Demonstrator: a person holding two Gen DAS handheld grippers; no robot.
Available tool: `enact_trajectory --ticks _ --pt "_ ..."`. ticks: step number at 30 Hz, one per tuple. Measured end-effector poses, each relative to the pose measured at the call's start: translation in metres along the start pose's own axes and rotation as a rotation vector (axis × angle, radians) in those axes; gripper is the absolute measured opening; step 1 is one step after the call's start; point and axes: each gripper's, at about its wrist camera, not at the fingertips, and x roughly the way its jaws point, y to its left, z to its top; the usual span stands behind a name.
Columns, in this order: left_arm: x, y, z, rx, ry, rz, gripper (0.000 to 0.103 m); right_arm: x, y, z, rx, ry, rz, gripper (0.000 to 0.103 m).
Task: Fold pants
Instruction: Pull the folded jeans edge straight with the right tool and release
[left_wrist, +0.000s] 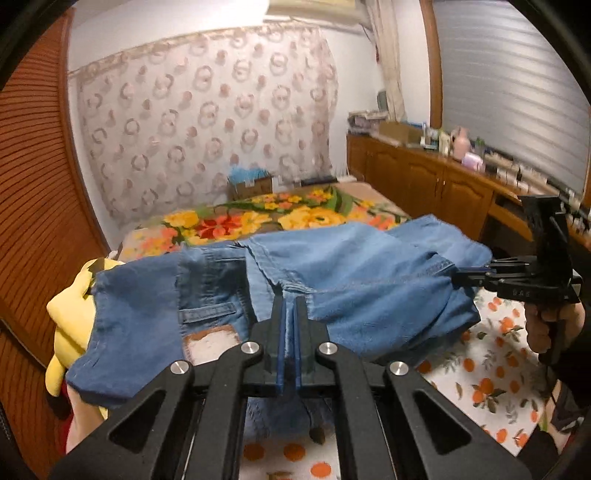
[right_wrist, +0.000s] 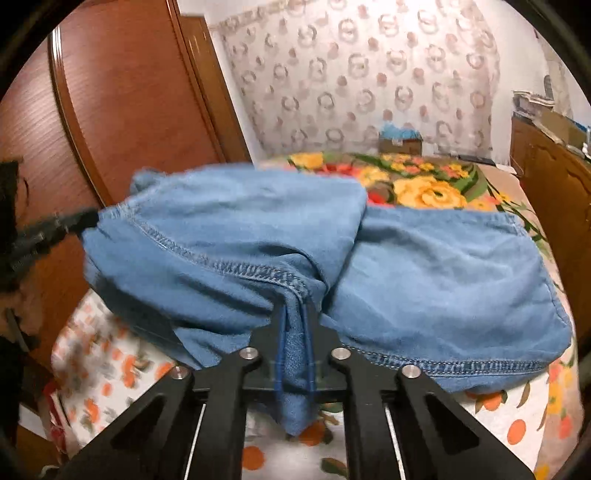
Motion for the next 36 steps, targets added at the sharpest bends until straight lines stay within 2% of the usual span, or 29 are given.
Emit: enact_trajectory --ticks 4,8,10,11,15,18,21,23,25,27,30,36 --pt "-0.011 0.002 -0.026 -0.022 0.01 0.001 0.004 -0.02 0.011 -0.013 -0.041 0.002 0.03 0.005" --pt "0.003 0.002 -0.056 -0.046 0.071 -0.001 0.004 -0.002 0.013 -0.036 -0.082 0.126 0.012 0.006" --pt "0.01 0.003 -0.068 -0.066 0.096 0.003 0.004 -0.001 0.013 -0.038 -0.099 0.136 -0.014 0.006" --pt "0.009 0.005 -0.07 -0.079 0.099 -0.002 0.005 -0.004 0.011 -0.037 -0.092 0.133 -0.02 0.01" --pt "0.005 0.014 -0.064 -0.108 0.085 -0.001 0.025 -0.016 0.011 -0.033 -0.064 0.092 -0.062 0.023" --pt "0.004 0.018 -0.054 -0.101 0.064 0.005 0.03 -0.029 0.022 -0.039 -0.058 0.043 -0.075 0.024" --pt "0.01 0.021 -0.041 -0.089 0.054 0.004 0.035 -0.023 0.029 -0.035 -0.056 0.012 -0.066 0.028" --pt "0.021 0.027 -0.027 -0.089 0.057 -0.008 0.038 -0.014 0.038 -0.032 -0.065 0.013 -0.032 0.04" --pt "0.032 0.032 -0.017 -0.086 0.065 -0.018 0.039 -0.005 0.046 -0.03 -0.08 0.011 -0.025 0.046" --pt "0.045 0.035 -0.006 -0.069 0.073 -0.022 0.039 0.005 0.056 -0.026 -0.095 0.006 -0.015 0.047" --pt "0.071 0.039 0.011 -0.016 0.099 0.009 0.039 0.017 0.064 -0.013 -0.105 0.02 0.024 0.047" --pt "0.108 0.065 0.031 -0.009 0.155 0.041 0.039 0.054 0.076 0.026 -0.136 0.047 0.07 0.05"
